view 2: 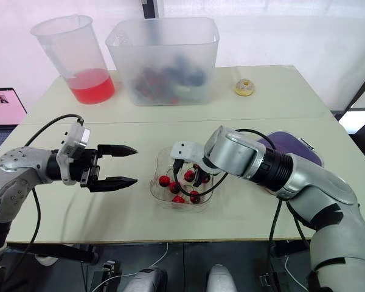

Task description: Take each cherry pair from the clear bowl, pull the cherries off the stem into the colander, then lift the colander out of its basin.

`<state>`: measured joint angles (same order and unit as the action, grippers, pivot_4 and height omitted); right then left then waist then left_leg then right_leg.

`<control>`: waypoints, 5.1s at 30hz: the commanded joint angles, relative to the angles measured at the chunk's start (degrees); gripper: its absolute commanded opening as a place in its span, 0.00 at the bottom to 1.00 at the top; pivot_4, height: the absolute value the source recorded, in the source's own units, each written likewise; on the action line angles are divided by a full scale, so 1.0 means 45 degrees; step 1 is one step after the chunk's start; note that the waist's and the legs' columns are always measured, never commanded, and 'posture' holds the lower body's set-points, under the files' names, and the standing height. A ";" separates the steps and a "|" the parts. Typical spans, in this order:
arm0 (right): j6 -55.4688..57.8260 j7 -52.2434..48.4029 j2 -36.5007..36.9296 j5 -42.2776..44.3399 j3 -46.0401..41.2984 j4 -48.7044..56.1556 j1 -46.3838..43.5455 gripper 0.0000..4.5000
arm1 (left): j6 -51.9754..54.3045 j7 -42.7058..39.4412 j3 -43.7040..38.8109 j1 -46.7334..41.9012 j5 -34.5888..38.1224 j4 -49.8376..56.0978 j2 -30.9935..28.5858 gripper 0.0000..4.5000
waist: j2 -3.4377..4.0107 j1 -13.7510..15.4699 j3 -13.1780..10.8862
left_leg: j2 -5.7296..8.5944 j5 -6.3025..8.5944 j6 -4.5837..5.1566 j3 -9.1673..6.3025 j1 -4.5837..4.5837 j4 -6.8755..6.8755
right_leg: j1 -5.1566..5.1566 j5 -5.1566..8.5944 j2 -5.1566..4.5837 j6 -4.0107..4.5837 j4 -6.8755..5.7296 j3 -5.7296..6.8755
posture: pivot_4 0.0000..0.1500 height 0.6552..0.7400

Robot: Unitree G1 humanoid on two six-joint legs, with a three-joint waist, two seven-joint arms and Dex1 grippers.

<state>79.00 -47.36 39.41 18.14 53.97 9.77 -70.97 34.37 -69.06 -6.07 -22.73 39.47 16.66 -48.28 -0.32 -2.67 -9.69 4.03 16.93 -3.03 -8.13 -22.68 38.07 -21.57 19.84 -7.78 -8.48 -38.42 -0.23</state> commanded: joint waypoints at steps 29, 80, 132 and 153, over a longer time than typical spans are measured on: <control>0.0635 -0.1074 -0.0373 -0.0784 0.1074 -0.0566 -0.1171 0.91 | -0.0702 -0.0205 0.0198 -0.0071 -0.0227 -0.0056 0.0314 1.00 | 0.0001 -0.0005 -0.0001 | 0.0000 -0.0001 -0.0002 -0.0001 -0.0010 -0.0002 | -0.0014 0.0000 0.0000 0.0001 -0.0001 -0.0002 | 1.00 1.00; -1.0709 -0.0413 0.2151 -0.5496 -0.5700 0.4158 0.2049 0.33 | 0.3037 0.4605 -0.1597 -0.5050 0.3381 -0.3468 0.3673 1.00 | -0.0028 -0.0015 0.0004 | 0.0019 -0.0022 -0.0039 0.0025 -0.0162 0.0051 | -0.0220 -0.0001 -0.0011 0.0002 -0.0157 0.0003 | 1.00 1.00; -1.3856 -0.0675 -0.0334 -1.1512 -0.7415 0.4624 0.5342 0.32 | 0.5867 0.5580 -0.0626 -0.7655 0.2745 -0.4672 0.5146 0.01 | -0.0036 -0.0003 0.0008 | 0.0022 -0.0025 -0.0044 0.0026 -0.0162 0.0063 | -0.0215 -0.0001 -0.0003 0.0002 -0.0185 0.0000 | 1.00 1.00; -0.6186 -0.3899 -0.0662 -0.7379 -1.1124 0.7177 0.7088 0.99 | 0.3156 0.2554 0.0846 -0.7967 0.0781 -0.4937 0.4351 0.00 | -0.0036 0.0017 0.0008 | 0.0023 -0.0025 -0.0044 0.0020 -0.0162 0.0064 | -0.0199 -0.0001 -0.0002 0.0002 -0.0192 0.0004 | 1.00 1.00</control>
<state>45.06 -63.51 36.05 -18.46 8.40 39.42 -39.06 51.20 -54.78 -2.27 -57.27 43.55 -7.25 -27.61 -0.48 -2.59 -9.65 4.13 16.82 -3.23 -8.04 -23.41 38.36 -22.47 19.84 -7.79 -8.46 -39.28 -0.21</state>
